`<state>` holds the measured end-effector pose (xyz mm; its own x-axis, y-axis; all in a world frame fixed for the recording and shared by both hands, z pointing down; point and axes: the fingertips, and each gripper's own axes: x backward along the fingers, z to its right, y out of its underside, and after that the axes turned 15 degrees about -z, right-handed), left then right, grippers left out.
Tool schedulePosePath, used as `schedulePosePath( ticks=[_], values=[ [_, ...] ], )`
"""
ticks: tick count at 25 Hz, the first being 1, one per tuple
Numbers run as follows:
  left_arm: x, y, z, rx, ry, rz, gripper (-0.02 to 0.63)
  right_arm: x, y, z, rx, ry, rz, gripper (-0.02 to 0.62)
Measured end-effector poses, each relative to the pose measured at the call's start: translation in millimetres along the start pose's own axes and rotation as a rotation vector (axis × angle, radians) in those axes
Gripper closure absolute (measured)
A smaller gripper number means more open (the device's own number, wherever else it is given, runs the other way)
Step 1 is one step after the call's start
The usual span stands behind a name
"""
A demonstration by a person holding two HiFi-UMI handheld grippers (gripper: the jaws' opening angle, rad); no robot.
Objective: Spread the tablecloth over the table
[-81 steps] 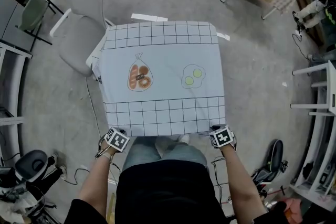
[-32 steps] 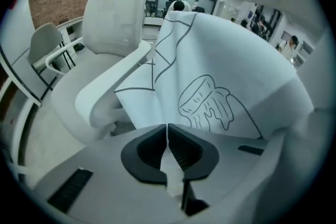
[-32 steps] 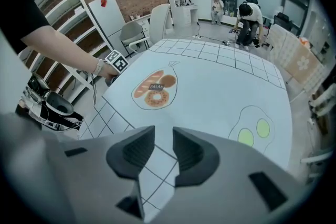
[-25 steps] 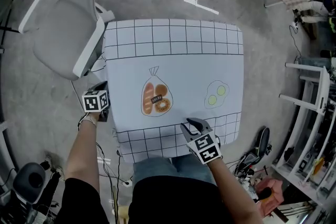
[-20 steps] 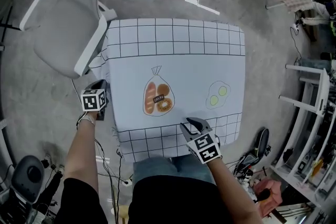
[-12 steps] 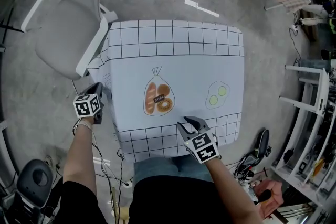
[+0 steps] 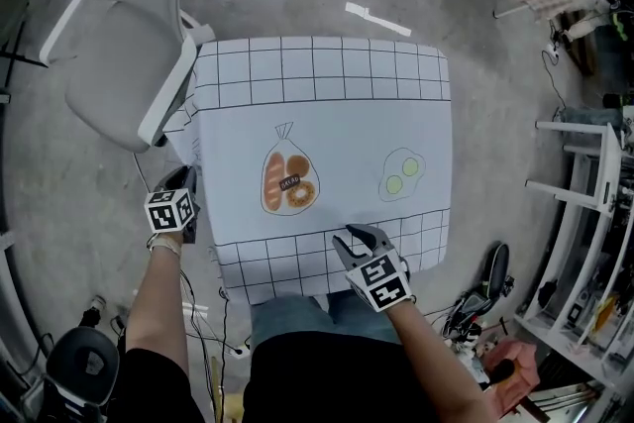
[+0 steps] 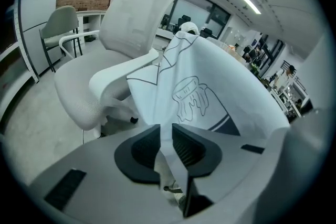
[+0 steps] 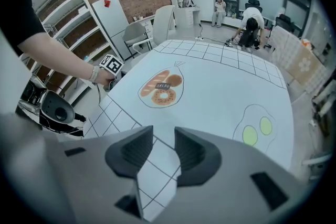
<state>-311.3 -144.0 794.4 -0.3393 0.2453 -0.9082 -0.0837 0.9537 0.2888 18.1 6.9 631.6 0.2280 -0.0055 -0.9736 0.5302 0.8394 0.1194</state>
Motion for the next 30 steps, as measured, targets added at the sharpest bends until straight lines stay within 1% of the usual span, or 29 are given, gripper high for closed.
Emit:
schedulePosePath(
  ticks=[2, 4, 7, 11, 13, 15, 17, 19, 23, 25, 27, 28, 29, 30],
  values=[
    [3, 13, -2, 0.033, -0.001, -0.016, 0.459, 1, 5, 1, 0.000, -0.004, 0.005, 0.474],
    [5, 27, -3, 0.058, -0.007, -0.032, 0.453, 3, 8, 3, 0.000, -0.005, 0.015, 0.474],
    [13, 40, -1, 0.057, -0.037, -0.037, 0.453, 4, 12, 7, -0.003, -0.012, 0.032, 0.474],
    [31, 41, 5, 0.068, -0.079, -0.001, 0.453, 8, 19, 16, 0.002, -0.018, 0.056, 0.474],
    [36, 40, 6, 0.051, -0.090, -0.001, 0.453, 11, 25, 20, 0.006, -0.026, 0.051, 0.474],
    [37, 30, -1, 0.051, -0.112, 0.005, 0.453, 14, 32, 25, 0.013, -0.025, 0.046, 0.474],
    [34, 13, -12, 0.079, -0.130, 0.023, 0.453, 13, 39, 32, 0.012, -0.012, 0.042, 0.474],
    [29, -7, -21, 0.094, -0.143, 0.034, 0.453, 11, 42, 40, -0.011, -0.004, 0.035, 0.474],
    [14, -37, -34, 0.090, -0.158, 0.030, 0.453, 10, 39, 42, -0.056, -0.008, 0.027, 0.468],
    [6, -49, -43, 0.136, -0.147, 0.039, 0.453, 9, 30, 38, -0.049, -0.009, 0.038, 0.468],
    [-7, -55, -49, 0.214, -0.103, 0.031, 0.453, 6, 19, 32, -0.040, -0.013, 0.044, 0.468],
    [-15, -55, -50, 0.247, -0.074, 0.011, 0.453, 4, 13, 29, -0.040, -0.018, 0.043, 0.468],
    [-24, -55, -48, 0.265, -0.043, -0.018, 0.469, 3, 6, 25, -0.040, -0.023, 0.043, 0.468],
    [-32, -54, -45, 0.264, -0.018, -0.054, 0.542, 2, -1, 21, -0.040, -0.026, 0.045, 0.468]
  ],
)
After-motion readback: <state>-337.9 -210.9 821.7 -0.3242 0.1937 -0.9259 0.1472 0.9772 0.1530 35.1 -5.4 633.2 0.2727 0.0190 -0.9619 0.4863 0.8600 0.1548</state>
